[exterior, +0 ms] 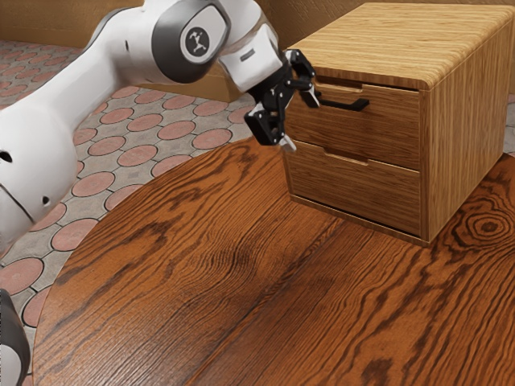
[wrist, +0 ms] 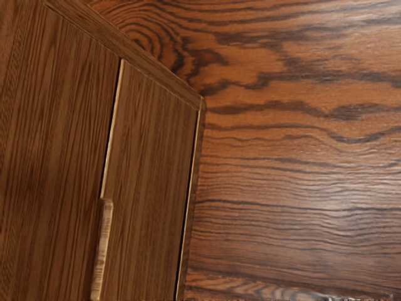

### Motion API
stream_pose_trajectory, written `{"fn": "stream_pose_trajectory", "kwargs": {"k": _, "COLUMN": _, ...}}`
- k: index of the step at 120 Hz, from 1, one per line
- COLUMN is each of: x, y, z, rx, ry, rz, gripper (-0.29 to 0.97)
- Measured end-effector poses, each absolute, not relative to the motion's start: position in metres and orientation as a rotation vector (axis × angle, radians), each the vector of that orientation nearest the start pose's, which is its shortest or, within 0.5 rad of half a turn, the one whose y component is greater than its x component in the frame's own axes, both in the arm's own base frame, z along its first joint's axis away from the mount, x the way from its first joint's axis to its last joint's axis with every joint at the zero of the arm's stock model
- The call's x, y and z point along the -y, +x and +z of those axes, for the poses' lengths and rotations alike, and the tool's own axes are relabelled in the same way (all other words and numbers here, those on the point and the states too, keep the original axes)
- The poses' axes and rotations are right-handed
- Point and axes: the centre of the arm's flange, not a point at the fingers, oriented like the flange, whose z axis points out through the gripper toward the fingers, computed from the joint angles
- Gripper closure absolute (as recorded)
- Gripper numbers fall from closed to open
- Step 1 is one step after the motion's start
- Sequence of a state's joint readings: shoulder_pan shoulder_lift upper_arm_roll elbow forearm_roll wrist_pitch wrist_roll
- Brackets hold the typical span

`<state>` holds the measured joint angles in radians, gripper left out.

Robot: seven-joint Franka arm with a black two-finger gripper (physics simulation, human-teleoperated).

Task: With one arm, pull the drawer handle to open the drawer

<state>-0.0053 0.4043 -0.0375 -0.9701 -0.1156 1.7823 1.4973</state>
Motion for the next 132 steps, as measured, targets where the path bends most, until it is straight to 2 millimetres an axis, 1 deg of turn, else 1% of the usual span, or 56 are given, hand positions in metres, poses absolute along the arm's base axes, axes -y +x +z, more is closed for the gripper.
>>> {"fn": "stream_pose_trajectory", "kwargs": {"k": 8, "x": 0.025, "y": 0.685, "z": 0.688, "rx": -2.006, "ry": -2.075, "rz": -0.590, "gripper": 0.00}}
{"fn": "stream_pose_trajectory", "kwargs": {"k": 25, "x": 0.009, "y": 0.695, "z": 0.681, "rx": -1.968, "ry": -2.061, "rz": -0.588, "gripper": 0.00}}
{"fn": "stream_pose_trajectory", "kwargs": {"k": 50, "x": 0.000, "y": 0.708, "z": 0.679, "rx": -1.921, "ry": -2.033, "rz": -0.613, "gripper": 0.00}}
{"fn": "stream_pose_trajectory", "kwargs": {"k": 60, "x": -0.001, "y": 0.712, "z": 0.676, "rx": -1.910, "ry": -2.025, "rz": -0.623, "gripper": 0.00}}
{"fn": "stream_pose_trajectory", "kwargs": {"k": 78, "x": -0.002, "y": 0.722, "z": 0.662, "rx": -1.902, "ry": -2.022, "rz": -0.628, "gripper": 0.00}}
{"fn": "stream_pose_trajectory", "kwargs": {"k": 100, "x": -0.004, "y": 0.725, "z": 0.666, "rx": -1.881, "ry": -2.005, "rz": -0.650, "gripper": 0.00}}
{"fn": "stream_pose_trajectory", "kwargs": {"k": 113, "x": -0.005, "y": 0.729, "z": 0.659, "rx": -1.881, "ry": -2.007, "rz": -0.647, "gripper": 0.00}}
{"fn": "stream_pose_trajectory", "kwargs": {"k": 132, "x": -0.007, "y": 0.731, "z": 0.658, "rx": -1.875, "ry": -2.008, "rz": -0.649, "gripper": 0.00}}
